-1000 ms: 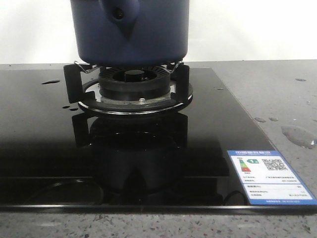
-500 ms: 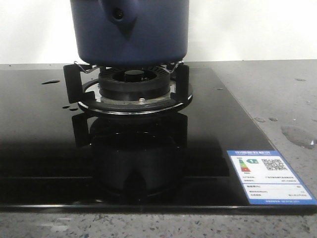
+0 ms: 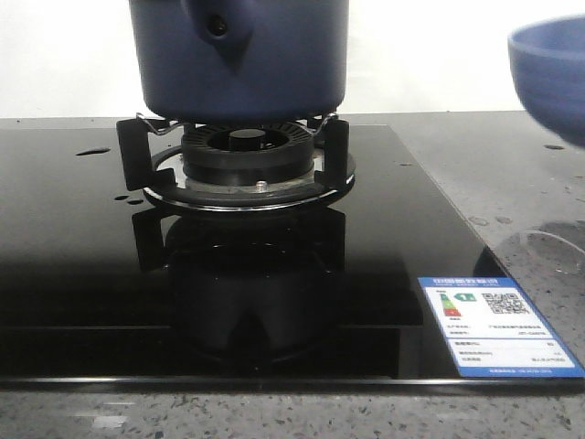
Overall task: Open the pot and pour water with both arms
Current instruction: 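Lower the bowl back onto the counter and open the right gripper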
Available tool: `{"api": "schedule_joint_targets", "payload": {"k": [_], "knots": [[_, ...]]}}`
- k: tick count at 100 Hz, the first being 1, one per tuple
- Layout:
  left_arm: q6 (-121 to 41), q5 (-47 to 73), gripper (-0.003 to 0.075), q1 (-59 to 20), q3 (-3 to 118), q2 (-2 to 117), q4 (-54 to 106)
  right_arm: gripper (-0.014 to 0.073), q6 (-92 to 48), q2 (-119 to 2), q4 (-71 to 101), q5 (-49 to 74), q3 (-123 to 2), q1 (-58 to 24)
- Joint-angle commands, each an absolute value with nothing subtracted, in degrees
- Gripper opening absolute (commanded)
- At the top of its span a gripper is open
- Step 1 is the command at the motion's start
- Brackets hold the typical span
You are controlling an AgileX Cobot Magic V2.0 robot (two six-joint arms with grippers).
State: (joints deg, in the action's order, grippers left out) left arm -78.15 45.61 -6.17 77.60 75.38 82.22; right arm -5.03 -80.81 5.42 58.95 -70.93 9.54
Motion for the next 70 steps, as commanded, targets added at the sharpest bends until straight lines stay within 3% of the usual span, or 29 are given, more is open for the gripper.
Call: {"api": "schedule_joint_targets", "payload": {"k": [1, 41, 48, 63, 70], "knots": [[-78.0, 44.4, 0.0363, -7.1, 79.9, 73.3, 87.5, -0.0055, -5.1, -79.1, 6.6, 54.1, -69.6, 10.2], [-78.0, 44.4, 0.0363, -7.4, 79.9, 73.3, 87.4, -0.0032, -5.1, -79.1, 5.5, 51.5, -63.5, 10.2], [-78.0, 44.4, 0.0363, -7.4, 79.9, 73.3, 87.4, 0.0056, -5.1, -79.1, 5.5, 52.1, -63.5, 10.2], [-78.0, 44.7, 0.0363, -7.4, 79.9, 73.3, 87.3, 0.0414, -5.1, -78.4, 5.5, 52.2, -64.1, 10.2], [-78.0, 45.7, 0.0363, -7.4, 79.9, 73.5, 87.3, 0.0514, -5.1, -77.5, 5.6, 52.8, -65.2, 10.2]]}}
